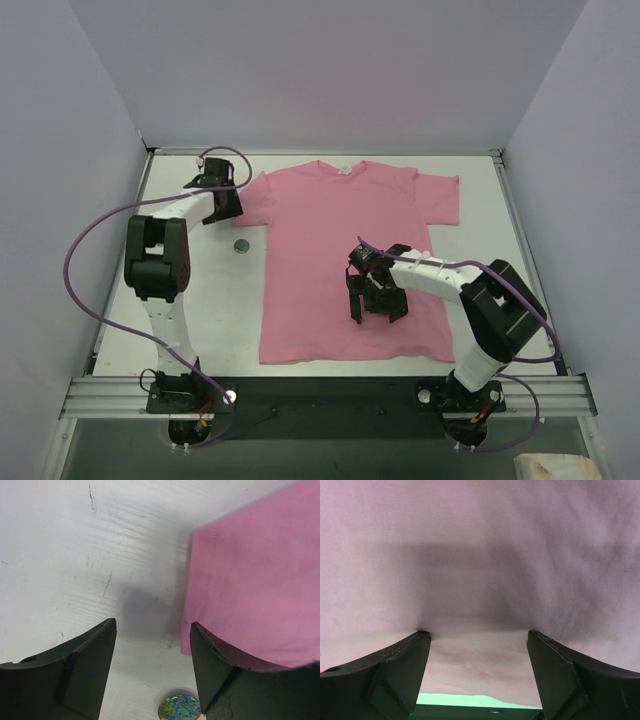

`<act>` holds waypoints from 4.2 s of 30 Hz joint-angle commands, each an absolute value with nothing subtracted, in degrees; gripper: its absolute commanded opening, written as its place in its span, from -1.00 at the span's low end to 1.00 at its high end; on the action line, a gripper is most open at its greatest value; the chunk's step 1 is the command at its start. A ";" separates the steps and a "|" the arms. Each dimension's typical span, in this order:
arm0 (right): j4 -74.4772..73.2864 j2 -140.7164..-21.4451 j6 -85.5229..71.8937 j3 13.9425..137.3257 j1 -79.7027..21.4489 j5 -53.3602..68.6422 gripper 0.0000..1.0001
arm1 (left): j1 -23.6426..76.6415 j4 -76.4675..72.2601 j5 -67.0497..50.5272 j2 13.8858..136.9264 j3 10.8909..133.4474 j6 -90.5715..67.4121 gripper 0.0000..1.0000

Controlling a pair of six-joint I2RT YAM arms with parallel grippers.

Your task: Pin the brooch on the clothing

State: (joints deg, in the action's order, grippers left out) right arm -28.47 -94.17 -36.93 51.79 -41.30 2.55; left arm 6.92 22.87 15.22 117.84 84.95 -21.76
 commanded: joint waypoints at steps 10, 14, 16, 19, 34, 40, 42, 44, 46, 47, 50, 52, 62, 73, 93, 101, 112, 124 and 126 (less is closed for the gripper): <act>-25.23 -85.96 -32.52 54.40 -39.12 1.40 0.59 | 15.72 18.28 9.25 101.96 80.78 -21.18 0.45; -25.14 -83.50 -31.99 54.67 -36.39 1.93 0.59 | 19.59 14.69 3.09 98.10 73.68 -22.76 0.24; -25.05 -83.15 -31.47 53.70 -35.08 1.93 0.57 | 21.88 11.62 -1.73 96.77 70.59 -24.77 -0.01; -24.96 -82.62 -30.59 51.60 -32.70 2.29 0.47 | 24.60 8.01 -5.44 94.75 64.96 -27.23 -0.55; -23.21 -83.50 -33.40 42.28 -31.38 1.84 -1.00 | 35.42 5.97 -9.05 92.29 53.53 -31.99 -1.00; -22.59 -84.55 -35.85 39.29 -33.66 2.55 -1.00 | 36.65 7.81 -9.06 92.99 50.19 -32.25 -1.00; -22.68 -84.90 -36.65 38.94 -35.06 3.16 -1.00 | 36.65 8.52 -9.05 93.08 49.49 -32.17 -1.00; -22.59 -84.90 -37.96 38.15 -36.20 3.86 -1.00 | 36.65 9.49 -8.61 92.90 48.52 -32.52 -1.00; -22.85 -84.82 -38.76 37.36 -37.52 4.30 -1.00 | 36.65 10.36 -8.44 92.64 47.73 -33.04 -1.00; -23.03 -84.73 -39.54 37.09 -37.79 4.57 -1.00 | 36.65 10.98 -8.52 92.55 47.72 -33.48 -1.00; -23.64 -84.20 -40.43 36.04 -38.32 5.36 -1.00 | 37.18 13.18 -7.48 91.50 47.11 -34.19 -1.00; -24.25 -83.59 -40.95 35.51 -38.41 5.62 -1.00 | 37.26 13.45 -6.94 90.79 46.23 -34.71 -1.00; -27.60 -79.37 -42.54 32.78 -38.76 6.59 -1.00 | 39.46 15.21 -5.98 86.14 40.43 -37.79 -1.00; -30.85 -78.66 -44.82 31.20 -38.93 5.80 -1.00 | 44.03 19.07 -2.11 82.79 39.20 -40.51 -1.00; -37.53 -76.29 -46.50 32.69 -37.88 0.18 -1.00 | 51.24 19.51 0.79 79.72 34.81 -47.46 -1.00; -39.81 -71.81 -44.21 38.66 -37.88 -3.16 -1.00 | 51.59 23.28 6.58 78.84 39.80 -45.80 -1.00; -37.97 -68.37 -37.10 47.37 -38.06 -5.80 -1.00 | 40.62 19.08 1.79 74.54 47.72 -36.39 -0.63; -21.56 -74.96 -28.74 55.71 -38.06 6.32 -0.06 | 15.41 8.45 -11.94 74.01 47.91 -35.15 0.24; -18.74 -77.77 -28.30 56.68 -38.14 9.38 0.10 | 11.62 6.78 -13.79 73.92 46.68 -36.47 0.29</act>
State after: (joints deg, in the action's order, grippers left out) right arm -26.33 -74.06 -31.18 52.97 -37.93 2.81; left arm 18.26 13.34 -8.45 75.70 47.18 -35.33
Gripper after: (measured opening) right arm 0.484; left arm 0.620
